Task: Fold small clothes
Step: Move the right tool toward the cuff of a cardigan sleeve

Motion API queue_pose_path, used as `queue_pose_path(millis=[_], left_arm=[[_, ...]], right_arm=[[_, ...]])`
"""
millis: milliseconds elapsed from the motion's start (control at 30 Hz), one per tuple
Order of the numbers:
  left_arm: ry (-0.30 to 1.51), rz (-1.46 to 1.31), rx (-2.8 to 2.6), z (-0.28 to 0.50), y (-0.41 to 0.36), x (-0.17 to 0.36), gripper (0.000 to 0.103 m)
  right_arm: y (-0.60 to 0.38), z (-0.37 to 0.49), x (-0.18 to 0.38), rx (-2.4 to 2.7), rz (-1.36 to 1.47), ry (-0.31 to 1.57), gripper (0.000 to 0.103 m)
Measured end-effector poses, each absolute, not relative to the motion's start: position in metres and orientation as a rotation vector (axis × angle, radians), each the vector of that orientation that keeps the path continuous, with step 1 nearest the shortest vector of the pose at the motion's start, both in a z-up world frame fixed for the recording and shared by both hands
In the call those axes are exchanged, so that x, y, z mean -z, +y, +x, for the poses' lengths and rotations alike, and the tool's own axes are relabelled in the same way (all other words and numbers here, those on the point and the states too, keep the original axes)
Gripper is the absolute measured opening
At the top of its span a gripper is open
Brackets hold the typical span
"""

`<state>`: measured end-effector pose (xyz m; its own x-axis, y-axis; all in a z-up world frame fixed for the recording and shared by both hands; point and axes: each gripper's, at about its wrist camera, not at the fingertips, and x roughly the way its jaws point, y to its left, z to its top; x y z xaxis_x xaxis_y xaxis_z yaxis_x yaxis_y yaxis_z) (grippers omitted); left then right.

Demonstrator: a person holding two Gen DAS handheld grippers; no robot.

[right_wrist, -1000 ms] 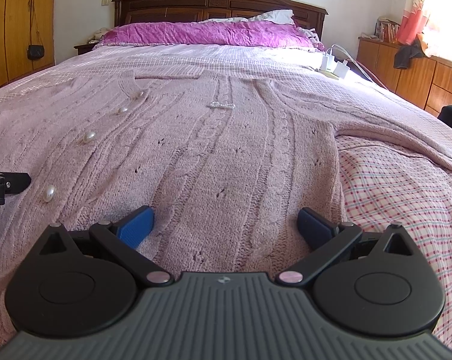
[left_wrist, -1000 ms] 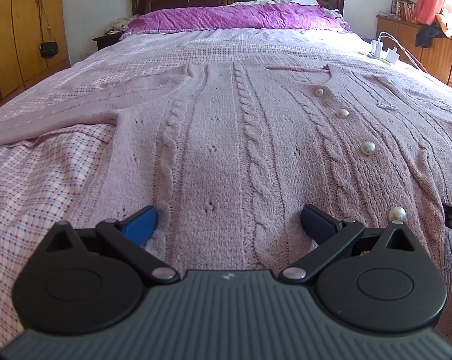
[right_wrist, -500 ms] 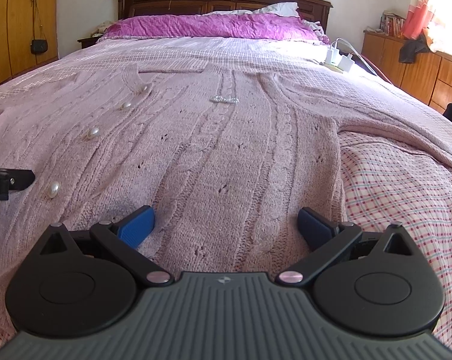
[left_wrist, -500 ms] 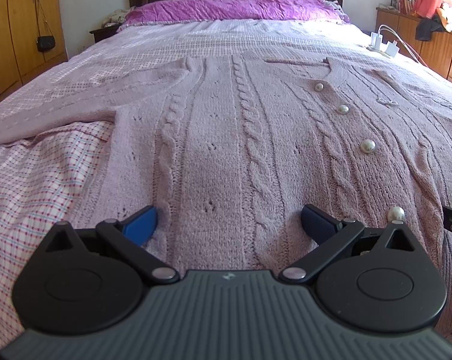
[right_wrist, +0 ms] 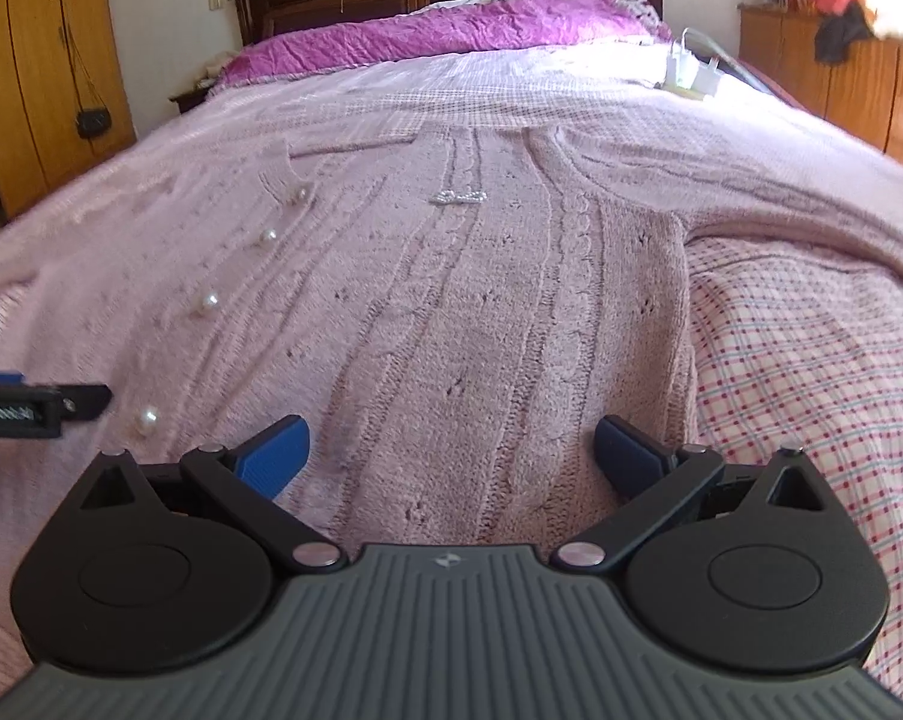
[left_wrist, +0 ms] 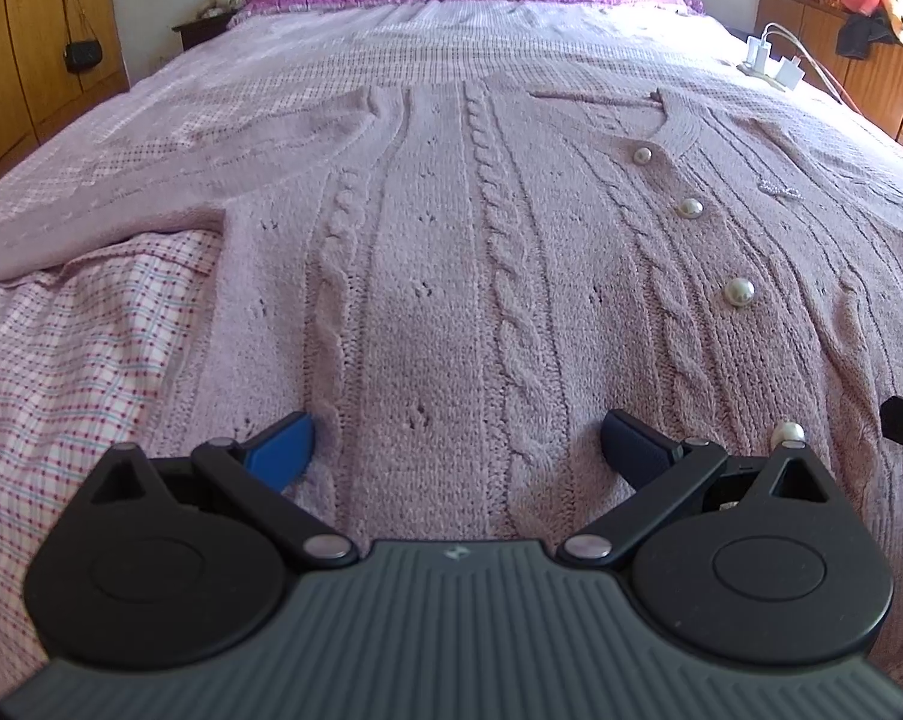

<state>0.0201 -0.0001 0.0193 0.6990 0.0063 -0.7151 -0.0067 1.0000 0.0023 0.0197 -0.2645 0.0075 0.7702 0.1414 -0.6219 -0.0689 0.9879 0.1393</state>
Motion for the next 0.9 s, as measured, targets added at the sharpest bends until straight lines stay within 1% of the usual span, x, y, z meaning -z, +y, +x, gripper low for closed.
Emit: queue_pose_path(millis=[300,400,533,700,900], left_arm=[[0.851,-0.069,-0.027,0.024,0.006,-0.033,0.103],[0.864,-0.11,-0.028,0.025,0.007,-0.041,0.103],[0.873,-0.131,-0.023,0.026,0.003,-0.047,0.103],[0.889,-0.118,-0.038,0.03,-0.004,-0.048,0.103],[0.917,-0.13,-0.051,0.036,-0.007,-0.043,0.103]], right_arm=[[-0.323,0.02,-0.027,-0.251,0.531,0.706,0.103],[-0.348,0.022,-0.03,-0.271,0.629,0.705,0.103],[-0.383,0.024,-0.037,-0.246,0.669,0.667,0.103],[-0.426,0.027,-0.046,-0.139,0.644,0.621,0.103],[-0.49,0.035,-0.04,-0.033,0.693,0.565,0.103]])
